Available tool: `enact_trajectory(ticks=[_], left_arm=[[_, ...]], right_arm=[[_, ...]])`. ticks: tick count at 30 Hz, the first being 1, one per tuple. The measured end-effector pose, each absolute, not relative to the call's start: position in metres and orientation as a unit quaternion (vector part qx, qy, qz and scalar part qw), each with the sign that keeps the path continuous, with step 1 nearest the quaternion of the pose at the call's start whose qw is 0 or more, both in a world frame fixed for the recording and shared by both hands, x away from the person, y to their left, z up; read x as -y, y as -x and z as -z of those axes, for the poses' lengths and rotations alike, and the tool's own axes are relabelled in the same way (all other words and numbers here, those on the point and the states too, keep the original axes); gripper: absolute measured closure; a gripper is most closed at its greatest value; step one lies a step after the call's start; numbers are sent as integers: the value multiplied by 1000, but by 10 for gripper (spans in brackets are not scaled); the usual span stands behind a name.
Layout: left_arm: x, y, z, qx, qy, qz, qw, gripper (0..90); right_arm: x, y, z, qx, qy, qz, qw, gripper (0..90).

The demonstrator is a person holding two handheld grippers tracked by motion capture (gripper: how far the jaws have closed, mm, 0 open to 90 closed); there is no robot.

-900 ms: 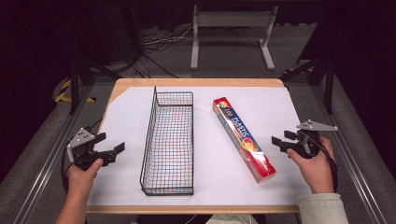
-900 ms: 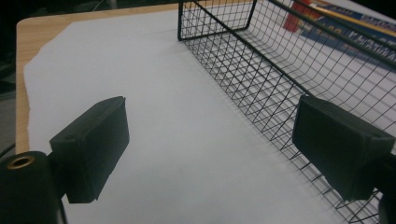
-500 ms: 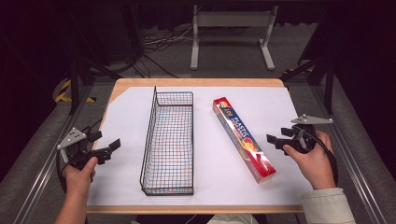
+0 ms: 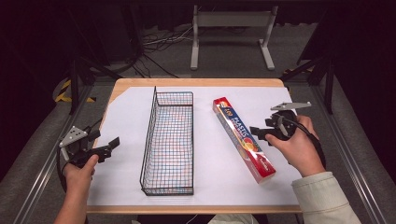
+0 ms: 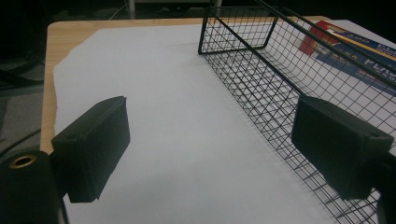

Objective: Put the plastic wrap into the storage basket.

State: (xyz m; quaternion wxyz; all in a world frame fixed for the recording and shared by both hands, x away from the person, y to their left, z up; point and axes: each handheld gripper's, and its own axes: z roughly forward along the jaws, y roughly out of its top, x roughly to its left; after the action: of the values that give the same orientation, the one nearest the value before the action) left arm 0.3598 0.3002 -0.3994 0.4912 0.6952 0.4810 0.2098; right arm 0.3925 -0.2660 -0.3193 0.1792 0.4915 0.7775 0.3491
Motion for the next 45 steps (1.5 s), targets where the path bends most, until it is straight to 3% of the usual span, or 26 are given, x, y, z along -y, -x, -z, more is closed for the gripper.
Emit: enact_trajectory(ticks=[12,30,45], left_arm=[[-297,-360,400,-477,-699,-209,490,122],[-294,-361,402,-468,-709,-212,483,118],[-297,-361,403,-472,-707,-210,484,118]], right_arm=[[244,-424,334,-779,-514,-322,158,264],[222,-455,388,-797,-532,-259,122,212],[206,-471,412,-811,-539,-188,126,243]])
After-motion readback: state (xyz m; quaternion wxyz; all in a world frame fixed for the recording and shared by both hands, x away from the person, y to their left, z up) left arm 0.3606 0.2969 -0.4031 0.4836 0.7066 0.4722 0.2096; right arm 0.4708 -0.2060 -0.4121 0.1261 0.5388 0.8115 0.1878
